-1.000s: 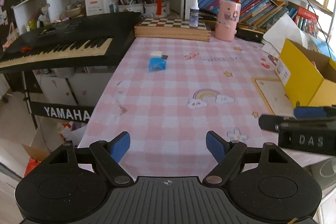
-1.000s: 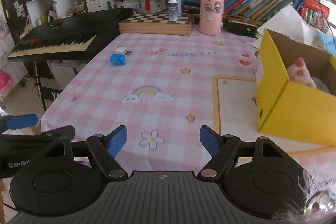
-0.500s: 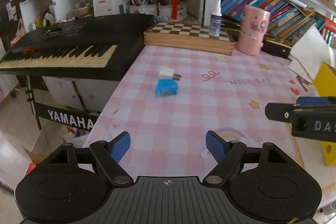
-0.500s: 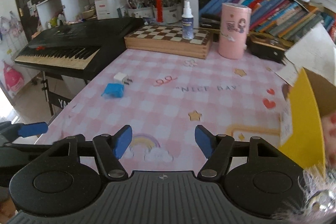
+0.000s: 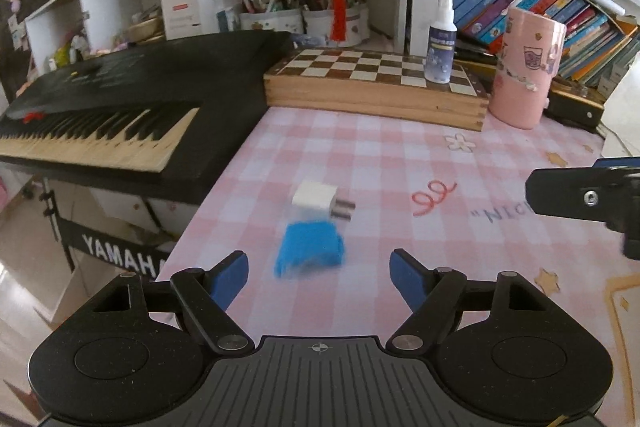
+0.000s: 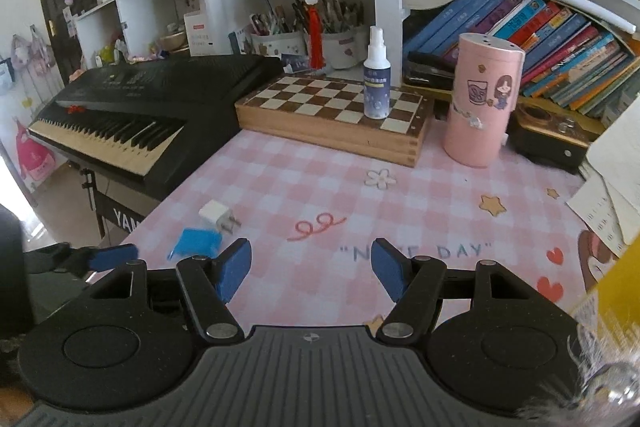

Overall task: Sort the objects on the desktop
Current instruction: 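Grasp the blue object with the left tool while the right tool grasps the white charger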

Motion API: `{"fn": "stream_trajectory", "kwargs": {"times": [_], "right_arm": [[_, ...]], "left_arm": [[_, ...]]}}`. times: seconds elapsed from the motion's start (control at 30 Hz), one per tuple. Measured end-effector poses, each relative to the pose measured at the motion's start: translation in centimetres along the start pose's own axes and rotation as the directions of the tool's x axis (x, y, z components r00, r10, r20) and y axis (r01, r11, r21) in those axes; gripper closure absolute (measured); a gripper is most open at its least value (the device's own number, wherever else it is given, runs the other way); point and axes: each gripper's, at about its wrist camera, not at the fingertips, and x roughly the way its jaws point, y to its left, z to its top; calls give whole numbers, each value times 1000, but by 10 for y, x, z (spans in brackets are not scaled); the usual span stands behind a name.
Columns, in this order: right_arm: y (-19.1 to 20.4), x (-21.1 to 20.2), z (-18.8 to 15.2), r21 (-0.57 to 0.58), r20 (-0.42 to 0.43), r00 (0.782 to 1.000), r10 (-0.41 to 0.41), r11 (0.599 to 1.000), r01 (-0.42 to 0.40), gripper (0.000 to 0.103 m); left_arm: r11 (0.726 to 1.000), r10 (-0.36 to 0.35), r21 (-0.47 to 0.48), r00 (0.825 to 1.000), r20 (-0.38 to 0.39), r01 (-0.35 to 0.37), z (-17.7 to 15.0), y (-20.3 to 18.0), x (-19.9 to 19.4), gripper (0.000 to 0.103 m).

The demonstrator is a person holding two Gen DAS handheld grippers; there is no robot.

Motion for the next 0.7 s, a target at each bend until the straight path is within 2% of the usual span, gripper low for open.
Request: {"fn": "stream_trajectory", "kwargs": {"times": [0.1,0.3,0.4,0.43,0.57,0.7], "right_arm": [[-3,9,6,-12,2,1000,3,1000,-3,38],[-4,29,13,-24,-12,999,30,999,-30,38],[0,40,16,-40,-22,998,51,998,-52,38],[1,43,17,-45,-24,998,60,997,-61,38],[8,58,22,-66,-26,995,95,993,-96,38],[19,82,24,-70,-51,991,126,989,-130,37]], "left_arm": [[1000,-3,-9,1000,-7,3,5,0,16,26],[1000,-1,-22,999,-49,0,8,-1,35,36],[1000,1,-26,998,-60,-2,8,0,40,50],[1000,0,-25,998,-66,-1,8,0,42,61],[1000,-7,-15,999,-42,6,6,4,33,63],[997,9,-76,999,-48,-13,0,22,12,63]]}}
